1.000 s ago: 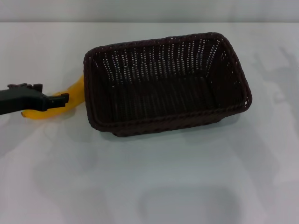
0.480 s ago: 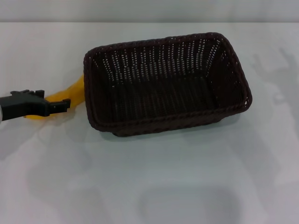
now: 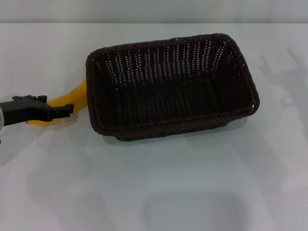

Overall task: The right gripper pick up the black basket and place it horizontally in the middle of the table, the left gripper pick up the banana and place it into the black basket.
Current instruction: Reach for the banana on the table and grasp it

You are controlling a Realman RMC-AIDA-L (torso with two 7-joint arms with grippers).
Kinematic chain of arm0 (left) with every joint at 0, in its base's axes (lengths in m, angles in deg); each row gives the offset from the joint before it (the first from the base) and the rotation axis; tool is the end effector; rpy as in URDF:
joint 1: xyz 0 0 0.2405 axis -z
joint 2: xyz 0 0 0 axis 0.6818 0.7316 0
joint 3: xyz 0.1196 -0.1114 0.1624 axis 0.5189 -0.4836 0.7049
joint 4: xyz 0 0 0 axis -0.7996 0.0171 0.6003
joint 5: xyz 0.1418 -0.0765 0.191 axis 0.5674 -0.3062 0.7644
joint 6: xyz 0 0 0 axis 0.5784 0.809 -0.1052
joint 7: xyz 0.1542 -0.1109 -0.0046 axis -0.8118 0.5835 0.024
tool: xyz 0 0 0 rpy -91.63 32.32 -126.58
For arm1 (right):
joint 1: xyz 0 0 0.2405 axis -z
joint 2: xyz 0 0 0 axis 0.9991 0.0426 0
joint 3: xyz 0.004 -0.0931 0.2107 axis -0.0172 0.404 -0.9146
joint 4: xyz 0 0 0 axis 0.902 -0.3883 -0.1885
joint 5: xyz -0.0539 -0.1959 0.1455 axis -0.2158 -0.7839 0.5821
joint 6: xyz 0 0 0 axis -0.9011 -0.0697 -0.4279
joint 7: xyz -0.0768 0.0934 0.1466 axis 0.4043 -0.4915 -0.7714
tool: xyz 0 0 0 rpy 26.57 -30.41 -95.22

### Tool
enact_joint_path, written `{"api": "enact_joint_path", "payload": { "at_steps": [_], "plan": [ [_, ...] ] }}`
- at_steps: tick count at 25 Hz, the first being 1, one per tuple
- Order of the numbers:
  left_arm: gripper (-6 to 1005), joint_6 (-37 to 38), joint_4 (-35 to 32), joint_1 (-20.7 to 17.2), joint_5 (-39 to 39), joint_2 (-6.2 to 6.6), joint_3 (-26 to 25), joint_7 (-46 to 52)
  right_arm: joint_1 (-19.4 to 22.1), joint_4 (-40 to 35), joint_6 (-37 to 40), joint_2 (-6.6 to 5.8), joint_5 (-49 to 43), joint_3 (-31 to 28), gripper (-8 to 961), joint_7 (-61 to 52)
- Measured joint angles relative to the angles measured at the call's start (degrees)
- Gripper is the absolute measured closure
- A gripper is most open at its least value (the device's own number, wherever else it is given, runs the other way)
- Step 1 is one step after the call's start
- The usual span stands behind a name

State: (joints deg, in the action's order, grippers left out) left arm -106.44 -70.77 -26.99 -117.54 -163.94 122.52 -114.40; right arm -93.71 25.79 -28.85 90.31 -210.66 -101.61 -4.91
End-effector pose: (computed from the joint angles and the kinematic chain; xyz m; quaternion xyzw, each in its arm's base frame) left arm -0.3218 0.4040 0.0045 -0.8467 -0.4065 -0.0616 0.3376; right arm 0.2019 0.4067 0.0522 -0.6683 0.1277 0.4324 0.5917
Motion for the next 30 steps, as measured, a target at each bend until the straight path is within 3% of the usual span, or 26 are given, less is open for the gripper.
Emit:
{"api": "enact_joint_path", "payload": {
  "at_steps": [7, 21, 27, 30],
  "plan": [
    [124, 0.2, 0.0, 0.2, 0.0, 0.02, -0.1, 0.9, 0.0, 0.6, 0.0, -0.05, 0.0, 0.0, 156, 0.0],
    [259, 0.7, 0.3, 0.7, 0.0, 0.35, -0.2, 1.4, 0.0, 1.1, 0.0, -0.09, 0.0, 0.1, 156, 0.0],
    [473, 0.6, 0.4, 1.2, 0.3, 0.41, -0.2, 1.6, -0.1, 1.1, 0.0, -0.09, 0.0, 0.1, 156, 0.0],
    [531, 0.6, 0.4, 1.3, 0.4, 0.46, -0.2, 1.6, -0.1, 1.1, 0.0, -0.09, 0.0, 0.1, 156, 0.0]
  ]
}}
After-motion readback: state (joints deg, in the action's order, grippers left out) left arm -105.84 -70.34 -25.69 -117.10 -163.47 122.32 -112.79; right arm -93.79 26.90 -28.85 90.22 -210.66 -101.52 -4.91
